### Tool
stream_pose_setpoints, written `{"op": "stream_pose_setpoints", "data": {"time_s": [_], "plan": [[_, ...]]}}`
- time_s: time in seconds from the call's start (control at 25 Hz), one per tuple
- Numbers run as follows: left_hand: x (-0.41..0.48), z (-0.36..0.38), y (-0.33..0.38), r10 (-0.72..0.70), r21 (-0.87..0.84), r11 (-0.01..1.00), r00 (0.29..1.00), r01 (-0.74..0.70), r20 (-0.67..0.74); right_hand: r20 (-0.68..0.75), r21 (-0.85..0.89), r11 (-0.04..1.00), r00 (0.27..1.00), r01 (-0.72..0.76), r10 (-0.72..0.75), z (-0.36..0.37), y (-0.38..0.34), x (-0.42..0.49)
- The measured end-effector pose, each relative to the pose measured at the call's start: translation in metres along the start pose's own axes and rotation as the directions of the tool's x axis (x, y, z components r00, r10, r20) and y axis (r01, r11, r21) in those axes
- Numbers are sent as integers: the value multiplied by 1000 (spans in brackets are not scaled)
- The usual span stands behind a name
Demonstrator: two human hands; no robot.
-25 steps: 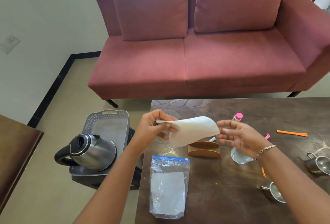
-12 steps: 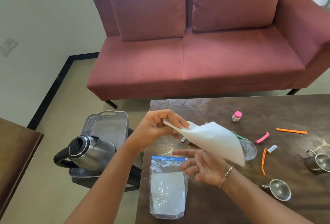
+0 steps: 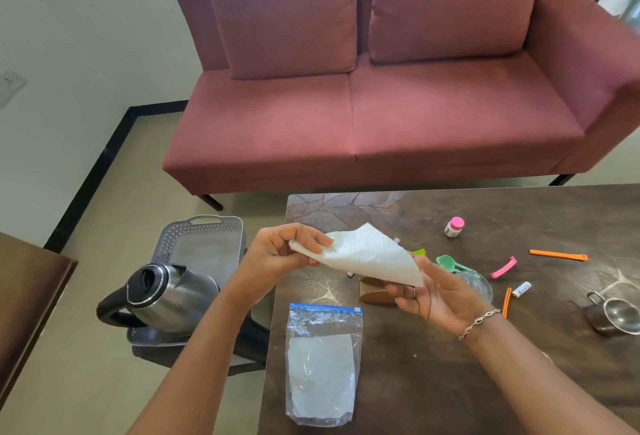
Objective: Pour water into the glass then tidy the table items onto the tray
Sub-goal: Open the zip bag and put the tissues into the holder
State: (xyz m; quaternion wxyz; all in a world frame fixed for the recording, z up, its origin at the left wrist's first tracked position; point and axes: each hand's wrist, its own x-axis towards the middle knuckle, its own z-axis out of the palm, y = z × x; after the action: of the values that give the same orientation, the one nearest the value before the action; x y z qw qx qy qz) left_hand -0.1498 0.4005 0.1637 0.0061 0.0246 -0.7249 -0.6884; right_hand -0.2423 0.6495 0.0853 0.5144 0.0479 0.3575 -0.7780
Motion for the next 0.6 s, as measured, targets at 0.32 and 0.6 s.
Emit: {"op": "stream_pose_setpoints", "data": {"time_s": [0.32, 0.6], "plan": [[-9, 0, -17, -27, -23, 999, 994, 25, -105, -101, -206, 977, 992, 50, -72, 4, -6, -2], [-29, 15, -38, -101, -176, 983, 963, 57, -252, -247, -452, 878, 924, 156, -292, 20, -17, -2]]}}
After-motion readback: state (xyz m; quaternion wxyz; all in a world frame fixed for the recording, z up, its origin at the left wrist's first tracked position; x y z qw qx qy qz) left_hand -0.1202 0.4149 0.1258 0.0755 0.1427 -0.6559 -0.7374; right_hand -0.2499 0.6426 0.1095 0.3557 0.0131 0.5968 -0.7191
